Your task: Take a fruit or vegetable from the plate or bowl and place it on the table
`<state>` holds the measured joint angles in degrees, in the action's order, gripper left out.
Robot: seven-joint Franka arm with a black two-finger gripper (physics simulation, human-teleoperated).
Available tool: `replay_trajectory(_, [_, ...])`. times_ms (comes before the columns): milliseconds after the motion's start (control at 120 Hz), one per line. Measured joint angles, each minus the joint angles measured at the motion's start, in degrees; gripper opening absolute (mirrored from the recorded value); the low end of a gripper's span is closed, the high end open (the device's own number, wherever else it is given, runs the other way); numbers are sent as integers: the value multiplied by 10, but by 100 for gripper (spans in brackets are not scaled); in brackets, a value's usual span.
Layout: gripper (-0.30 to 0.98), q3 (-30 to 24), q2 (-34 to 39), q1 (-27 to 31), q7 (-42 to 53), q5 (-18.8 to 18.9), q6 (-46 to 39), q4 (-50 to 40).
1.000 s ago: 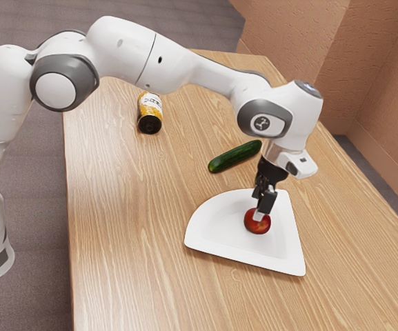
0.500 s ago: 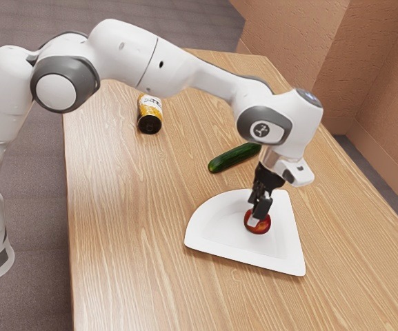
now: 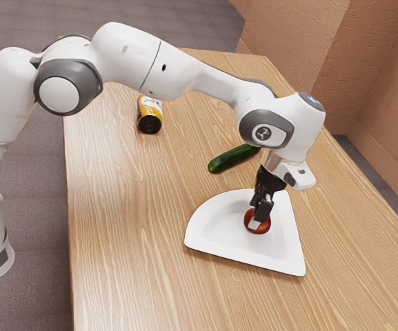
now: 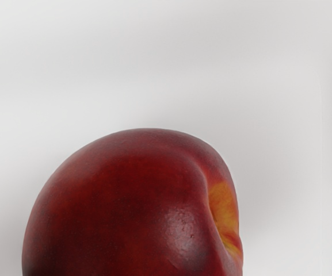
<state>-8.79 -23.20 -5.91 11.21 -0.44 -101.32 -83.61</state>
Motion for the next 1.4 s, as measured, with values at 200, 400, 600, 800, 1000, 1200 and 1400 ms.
replay_trajectory(200, [69, 0, -2, 0, 3, 0, 0, 0])
replay_trajectory(400, [69, 1, -12, 4, 4, 7, -9, 4])
replay_trajectory(600, [69, 2, -14, 4, 6, 16, -18, 21])
replay_trajectory(800, [69, 2, -18, 3, 7, 18, -33, 22])
replay_trajectory(1000, [69, 1, -23, 1, 7, 17, -40, 21])
replay_trajectory(1200, [69, 0, -24, 1, 6, 15, -43, 16])
replay_trajectory(1400, [69, 0, -31, 0, 5, 10, -45, 14])
